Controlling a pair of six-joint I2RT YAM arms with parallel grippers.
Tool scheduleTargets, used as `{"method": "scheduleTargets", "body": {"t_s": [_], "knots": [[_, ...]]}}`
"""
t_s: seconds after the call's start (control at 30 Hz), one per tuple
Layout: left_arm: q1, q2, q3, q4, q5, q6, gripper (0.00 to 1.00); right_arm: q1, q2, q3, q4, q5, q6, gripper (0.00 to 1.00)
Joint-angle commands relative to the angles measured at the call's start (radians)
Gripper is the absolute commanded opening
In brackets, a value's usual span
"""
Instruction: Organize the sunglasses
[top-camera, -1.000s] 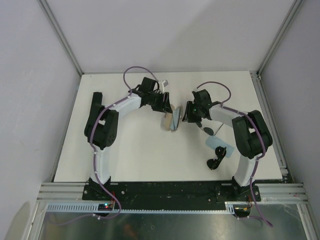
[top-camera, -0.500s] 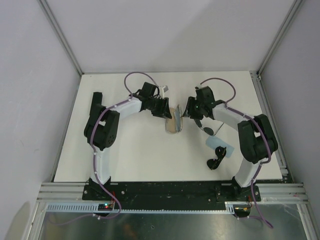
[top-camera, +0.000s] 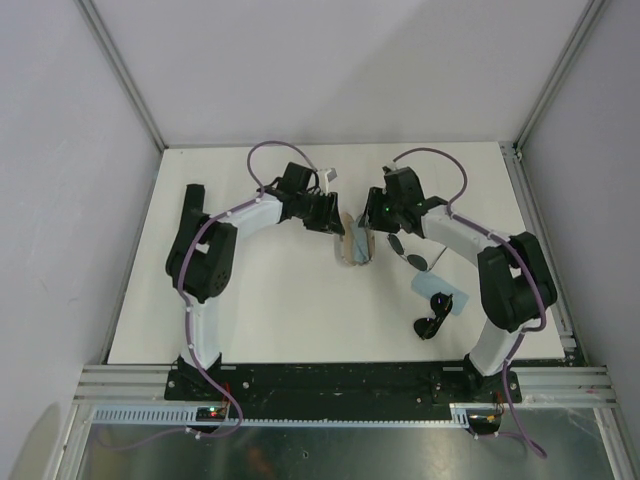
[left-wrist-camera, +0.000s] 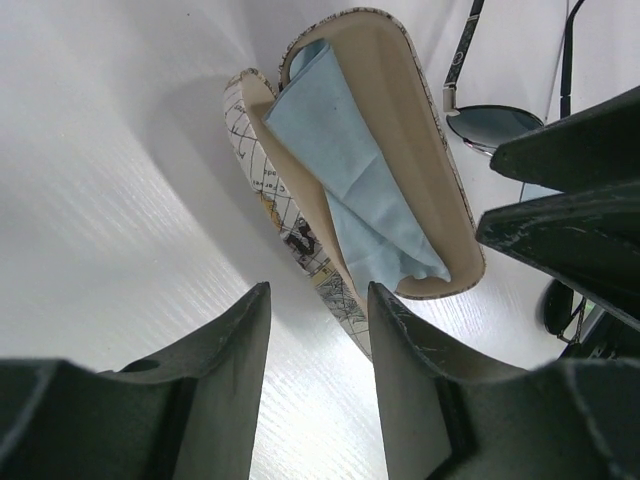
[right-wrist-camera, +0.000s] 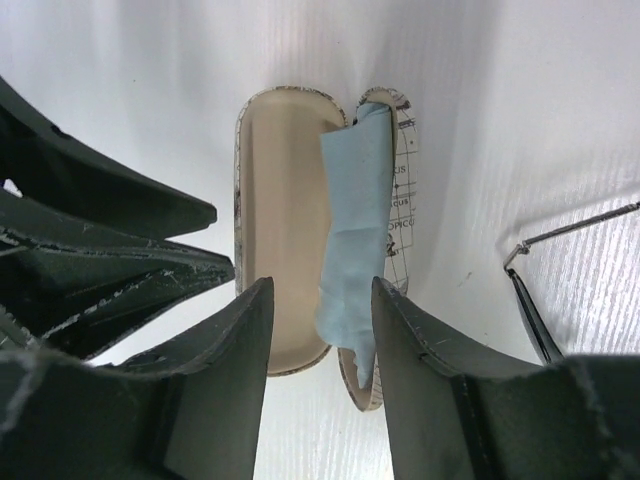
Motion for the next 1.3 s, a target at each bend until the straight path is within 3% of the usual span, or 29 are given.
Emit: {"method": "scheduleTargets", "body": {"t_s": [0.0,0.57,0.73,1.03,1.27], "knots": [[-0.003,-0.088,-0.009,0.027,-0.013,-0.008,0.48,0.006,0.041,0.053,-0.024,0.060,-0.008,0.46],[0.008,-0.222,-0.077,0.035,-0.074,-0.050,0.48,0.015,0.125,0.061,-0.069,0.186,-0.049,0.20],[0.008,-0.239,-0.116,0.050,-0.074,-0.066,0.47,0.025,0.139,0.058,-0.091,0.189,-0.051,0.02],[0.006,-0.295,-0.247,0.104,-0.076,-0.100,0.47,0.059,0.083,-0.125,0.061,0.114,0.033,0.00],[0.002,-0.341,-0.353,0.215,-0.050,-0.200,0.50,0.082,0.019,-0.142,0.041,0.107,0.048,0.00]]}}
